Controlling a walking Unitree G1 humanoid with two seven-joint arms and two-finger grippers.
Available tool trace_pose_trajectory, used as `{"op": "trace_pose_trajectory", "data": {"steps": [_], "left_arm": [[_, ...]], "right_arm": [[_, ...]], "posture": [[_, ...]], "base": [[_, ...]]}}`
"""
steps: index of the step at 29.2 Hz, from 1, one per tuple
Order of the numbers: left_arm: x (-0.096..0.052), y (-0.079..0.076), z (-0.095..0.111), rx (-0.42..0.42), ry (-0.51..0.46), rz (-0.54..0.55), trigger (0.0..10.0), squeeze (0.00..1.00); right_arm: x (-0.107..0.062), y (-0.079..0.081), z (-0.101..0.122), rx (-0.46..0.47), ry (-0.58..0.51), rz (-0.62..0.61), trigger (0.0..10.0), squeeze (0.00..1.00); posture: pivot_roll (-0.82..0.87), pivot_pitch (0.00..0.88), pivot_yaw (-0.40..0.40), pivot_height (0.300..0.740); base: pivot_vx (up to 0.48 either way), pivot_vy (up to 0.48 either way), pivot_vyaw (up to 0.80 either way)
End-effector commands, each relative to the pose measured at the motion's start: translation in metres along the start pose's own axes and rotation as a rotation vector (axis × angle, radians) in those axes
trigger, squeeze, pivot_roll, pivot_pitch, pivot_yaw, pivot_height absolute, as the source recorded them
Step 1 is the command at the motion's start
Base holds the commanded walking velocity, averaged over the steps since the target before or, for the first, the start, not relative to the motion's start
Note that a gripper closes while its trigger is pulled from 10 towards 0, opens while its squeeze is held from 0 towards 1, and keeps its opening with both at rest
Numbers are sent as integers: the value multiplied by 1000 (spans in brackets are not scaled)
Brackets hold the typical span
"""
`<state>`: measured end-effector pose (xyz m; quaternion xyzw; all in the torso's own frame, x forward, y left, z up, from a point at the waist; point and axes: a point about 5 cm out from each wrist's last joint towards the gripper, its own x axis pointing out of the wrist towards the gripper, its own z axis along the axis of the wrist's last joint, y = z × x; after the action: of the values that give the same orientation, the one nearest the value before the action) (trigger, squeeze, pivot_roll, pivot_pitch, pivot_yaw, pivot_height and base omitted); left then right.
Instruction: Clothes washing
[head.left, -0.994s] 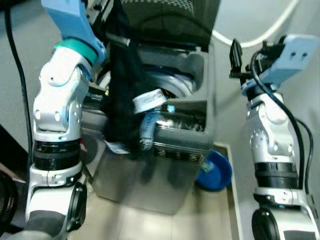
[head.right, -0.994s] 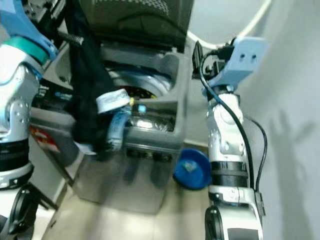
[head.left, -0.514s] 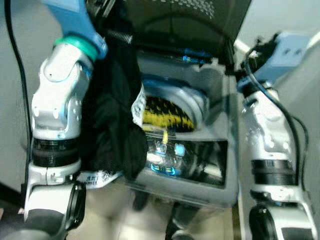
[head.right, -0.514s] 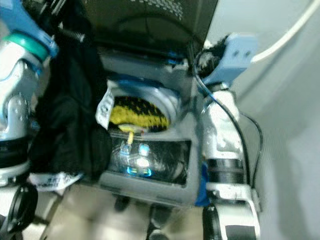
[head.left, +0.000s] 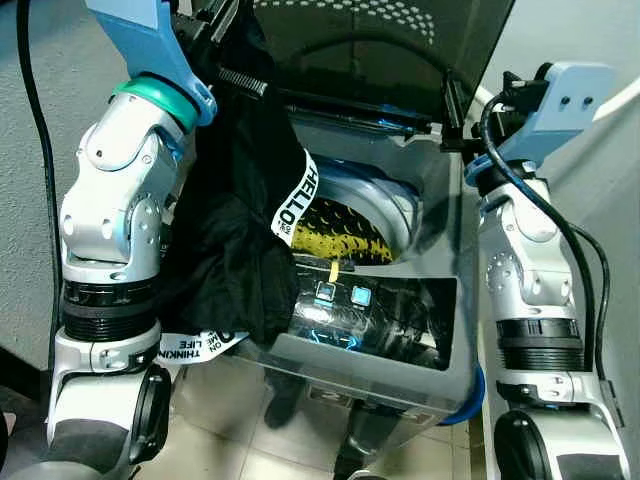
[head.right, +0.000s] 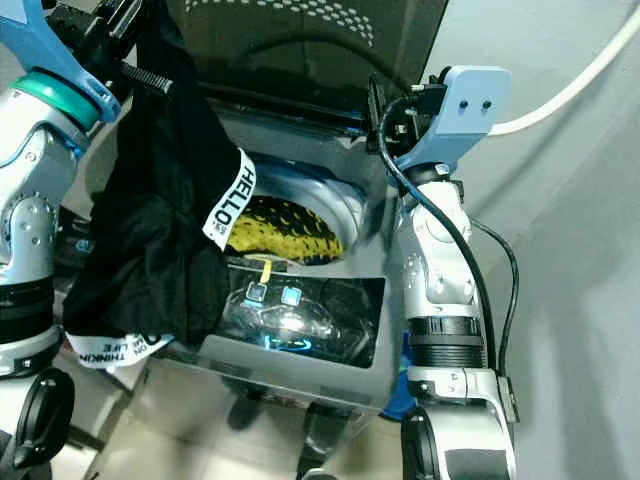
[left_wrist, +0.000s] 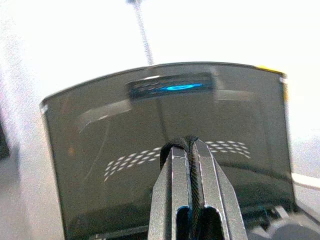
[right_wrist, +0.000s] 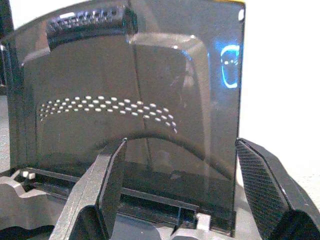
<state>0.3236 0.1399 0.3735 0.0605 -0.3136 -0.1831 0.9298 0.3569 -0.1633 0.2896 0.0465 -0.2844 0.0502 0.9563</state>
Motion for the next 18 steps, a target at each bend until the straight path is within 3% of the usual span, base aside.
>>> {"op": "trace_pose_trajectory", "data": {"steps": [1,4,6,8,9,11,14,16,17,18], "left_arm": [[1,3,10,133,-54,-15,10000,0],[5,12,29,383,-173,-14,10000,0],[9,13,38,503,-232,-28,10000,0],[9,13,38,503,-232,-28,10000,0],[11,13,41,553,-253,-34,10000,0],[21,13,55,790,-342,-13,10000,0],[33,18,53,759,-282,-26,10000,0],[35,16,41,577,-192,-40,10000,0],[33,11,32,424,-142,-73,10000,0],[31,6,25,326,-116,-105,10000,0]], "right_arm": [[-1,-2,4,-3,-22,14,10000,0],[-2,1,9,9,-47,54,10000,0],[-2,3,12,22,-60,78,10000,0],[-2,3,12,22,-60,78,10000,0],[-2,4,13,28,-65,89,10000,0],[-2,7,14,36,-71,105,10000,0],[-3,9,13,39,-70,104,10000,0],[-3,10,13,41,-70,100,10000,0],[-4,9,12,41,-68,96,10000,0],[-4,9,12,42,-67,94,10000,0]], "posture": [[8,25,16,740],[8,25,16,740],[13,28,13,740],[13,28,13,740],[13,28,13,740],[13,27,13,740],[14,25,19,740],[10,26,24,740],[6,29,24,740],[6,29,24,740]], "base": [[0,0,0],[0,0,0],[0,0,0],[0,0,0],[0,0,0],[0,0,0],[0,0,0],[0,0,0],[0,0,0],[0,0,0]]}}
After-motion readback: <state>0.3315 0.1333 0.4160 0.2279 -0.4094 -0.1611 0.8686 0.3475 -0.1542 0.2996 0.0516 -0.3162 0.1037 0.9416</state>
